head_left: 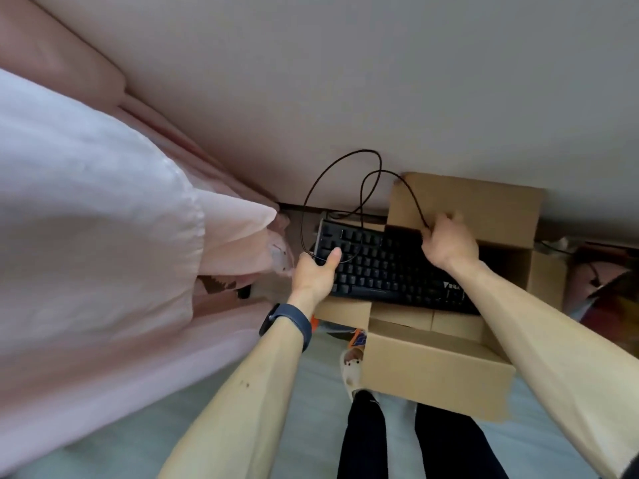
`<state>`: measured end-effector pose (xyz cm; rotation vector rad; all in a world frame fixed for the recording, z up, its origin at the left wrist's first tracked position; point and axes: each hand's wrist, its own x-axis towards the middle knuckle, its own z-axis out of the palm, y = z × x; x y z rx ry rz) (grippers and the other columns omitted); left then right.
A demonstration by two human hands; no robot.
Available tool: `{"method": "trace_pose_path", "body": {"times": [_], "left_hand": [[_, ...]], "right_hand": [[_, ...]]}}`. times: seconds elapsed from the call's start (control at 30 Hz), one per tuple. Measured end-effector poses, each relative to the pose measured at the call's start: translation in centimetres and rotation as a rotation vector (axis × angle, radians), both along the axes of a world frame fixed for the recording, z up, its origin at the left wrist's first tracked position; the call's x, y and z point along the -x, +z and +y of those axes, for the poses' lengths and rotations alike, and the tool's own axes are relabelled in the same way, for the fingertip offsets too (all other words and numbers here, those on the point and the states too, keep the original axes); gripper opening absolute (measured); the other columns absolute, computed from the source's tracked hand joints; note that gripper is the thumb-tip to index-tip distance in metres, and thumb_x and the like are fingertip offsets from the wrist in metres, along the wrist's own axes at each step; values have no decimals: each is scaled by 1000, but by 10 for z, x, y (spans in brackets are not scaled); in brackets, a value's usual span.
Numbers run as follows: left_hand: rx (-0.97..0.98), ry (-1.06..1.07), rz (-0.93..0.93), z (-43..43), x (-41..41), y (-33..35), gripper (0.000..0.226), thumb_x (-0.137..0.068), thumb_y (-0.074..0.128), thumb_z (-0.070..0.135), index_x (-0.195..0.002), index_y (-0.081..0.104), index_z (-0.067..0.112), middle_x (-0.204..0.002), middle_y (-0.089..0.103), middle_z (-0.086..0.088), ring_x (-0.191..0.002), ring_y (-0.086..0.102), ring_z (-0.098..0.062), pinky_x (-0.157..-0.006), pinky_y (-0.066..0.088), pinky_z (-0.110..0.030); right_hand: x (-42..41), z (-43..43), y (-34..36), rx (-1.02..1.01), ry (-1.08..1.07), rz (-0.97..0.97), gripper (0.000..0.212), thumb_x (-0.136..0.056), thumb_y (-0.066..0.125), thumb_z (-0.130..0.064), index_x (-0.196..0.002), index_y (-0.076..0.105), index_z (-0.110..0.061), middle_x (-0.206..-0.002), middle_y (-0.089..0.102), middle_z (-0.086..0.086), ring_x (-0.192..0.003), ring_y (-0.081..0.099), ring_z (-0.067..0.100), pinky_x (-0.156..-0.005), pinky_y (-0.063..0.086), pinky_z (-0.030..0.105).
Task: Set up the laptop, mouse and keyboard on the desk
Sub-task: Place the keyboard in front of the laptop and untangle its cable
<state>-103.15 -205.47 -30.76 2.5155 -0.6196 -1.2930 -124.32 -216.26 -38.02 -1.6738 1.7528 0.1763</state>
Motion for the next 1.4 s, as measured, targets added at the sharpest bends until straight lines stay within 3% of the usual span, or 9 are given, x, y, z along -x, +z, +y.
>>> {"method": "trace_pose_path", "body": {"times": [0.13,0.27,0.43,0.6,0.8,0.9,1.07,1.27,1.4], "left_hand": [[14,-135,-62,8,2,15,85,-94,49,60,-149,27,-2,-151,39,-19,-139,37,-34,-110,34,-40],[136,-306,-161,14,20,64,78,-95,44,60,-149,28,5,-143,50,-17,-132,46,-37,-104,39,-43],[480,-576,-329,11,54,173,33,-93,47,59,-106,45,28,-85,64,9,-80,64,-22,-69,50,-38],[667,-694,-423,1,81,295,41,-89,51,64,-110,51,28,-86,69,8,-83,68,-22,-66,46,-33],[836,-675,-222,-12,108,404,43,-80,61,67,-101,59,30,-85,71,8,-87,67,-23,-79,49,-34],[874,-652,-36,-19,133,424,52,-74,61,73,-101,62,28,-93,72,8,-90,67,-20,-86,54,-38],[802,-645,305,0,206,420,57,-65,68,77,-90,67,27,-86,74,11,-87,71,-14,-86,56,-46],[662,-828,422,55,311,393,45,-66,71,71,-82,69,29,-81,75,9,-84,72,-15,-86,56,-49],[537,-939,457,106,378,363,50,-67,72,70,-79,69,22,-84,75,4,-86,72,-19,-82,58,-45]], "right_hand": [[29,25,10,60,-248,-203,27,-107,40,-29,-116,52,-6,-101,68,19,-85,65,39,-66,48,38],[67,53,53,81,-444,-359,17,-107,43,-25,-107,51,-10,-117,72,9,-104,66,31,-80,41,27],[77,84,129,146,-511,-390,13,-106,45,-28,-99,53,-19,-104,72,-3,-97,67,26,-79,44,30],[79,118,251,274,-653,-430,19,-106,44,-29,-90,52,-21,-91,68,-6,-77,59,15,-61,37,27],[143,172,344,541,-972,-469,15,-101,46,-44,-96,57,-36,-99,71,-14,-97,66,17,-91,51,43],[191,211,383,649,-1171,-457,23,-96,56,-51,-108,57,-32,-106,68,-8,-103,64,16,-94,48,37],[272,304,373,499,-1410,-318,93,-71,60,-85,-137,50,-20,-136,56,4,-129,52,29,-113,40,48],[328,432,369,413,-1885,-300,101,-79,64,-74,-153,32,-14,-155,39,16,-144,34,37,-119,28,49],[351,535,339,336,-2087,-506,101,-77,69,-71,-148,41,-5,-149,49,15,-135,48,35,-114,38,45]]}}
